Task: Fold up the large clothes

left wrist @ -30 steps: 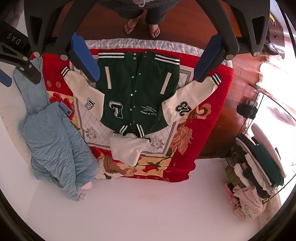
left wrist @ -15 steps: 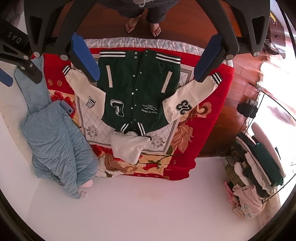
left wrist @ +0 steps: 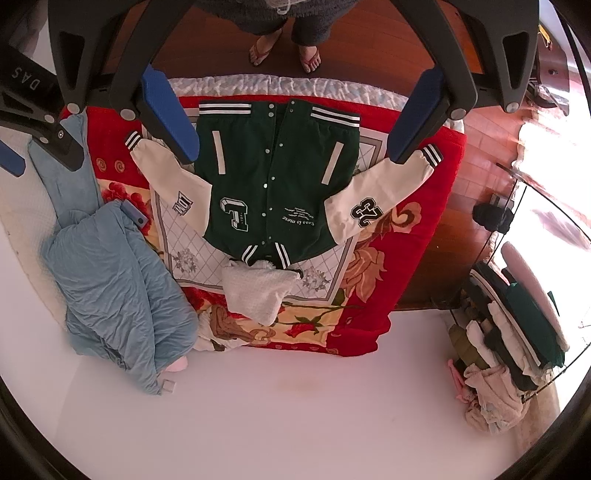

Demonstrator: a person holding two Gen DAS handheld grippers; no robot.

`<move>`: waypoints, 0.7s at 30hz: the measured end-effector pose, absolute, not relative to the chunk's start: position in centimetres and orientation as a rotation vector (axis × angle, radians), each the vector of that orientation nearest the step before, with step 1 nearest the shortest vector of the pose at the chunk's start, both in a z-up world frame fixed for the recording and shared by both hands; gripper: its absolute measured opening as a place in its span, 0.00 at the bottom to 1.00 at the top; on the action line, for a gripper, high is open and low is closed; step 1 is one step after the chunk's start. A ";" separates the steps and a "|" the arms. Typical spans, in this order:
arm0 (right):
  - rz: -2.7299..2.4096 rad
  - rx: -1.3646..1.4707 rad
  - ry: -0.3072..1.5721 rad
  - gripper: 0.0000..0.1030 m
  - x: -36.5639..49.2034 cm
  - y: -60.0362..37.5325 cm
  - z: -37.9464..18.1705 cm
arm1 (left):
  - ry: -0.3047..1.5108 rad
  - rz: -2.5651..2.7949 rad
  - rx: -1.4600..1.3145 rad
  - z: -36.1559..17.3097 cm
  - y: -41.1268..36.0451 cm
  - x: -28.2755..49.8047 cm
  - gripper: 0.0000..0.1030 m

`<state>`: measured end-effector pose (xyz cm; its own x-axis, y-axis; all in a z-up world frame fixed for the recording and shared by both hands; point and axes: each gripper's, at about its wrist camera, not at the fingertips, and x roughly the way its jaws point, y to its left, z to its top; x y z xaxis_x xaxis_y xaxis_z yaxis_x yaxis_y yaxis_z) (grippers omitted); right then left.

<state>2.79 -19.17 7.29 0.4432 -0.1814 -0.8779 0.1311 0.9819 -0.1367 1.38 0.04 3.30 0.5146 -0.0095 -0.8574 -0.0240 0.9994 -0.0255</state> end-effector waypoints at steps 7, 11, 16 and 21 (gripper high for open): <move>-0.194 -0.051 1.093 1.00 2.7 -19.1 7.4 | 1.030 0.008 -0.036 3.4 0.1 1.3 1.00; -0.194 -0.049 1.092 1.00 2.5 -19.2 7.2 | 1.028 0.008 -0.037 3.3 0.1 1.2 1.00; -0.194 -0.048 1.092 1.00 2.5 -19.1 7.3 | 1.024 0.008 -0.035 3.6 -0.1 1.3 1.00; -0.193 -0.045 1.092 1.00 2.4 -19.1 7.3 | 1.024 0.007 -0.038 4.1 -0.4 1.5 1.00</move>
<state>2.38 -19.13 7.30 0.4456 -0.1776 -0.8775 0.1332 0.9824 -0.1312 1.45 -0.39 4.13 0.5204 -0.0121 -0.8538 -0.0234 0.9993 -0.0284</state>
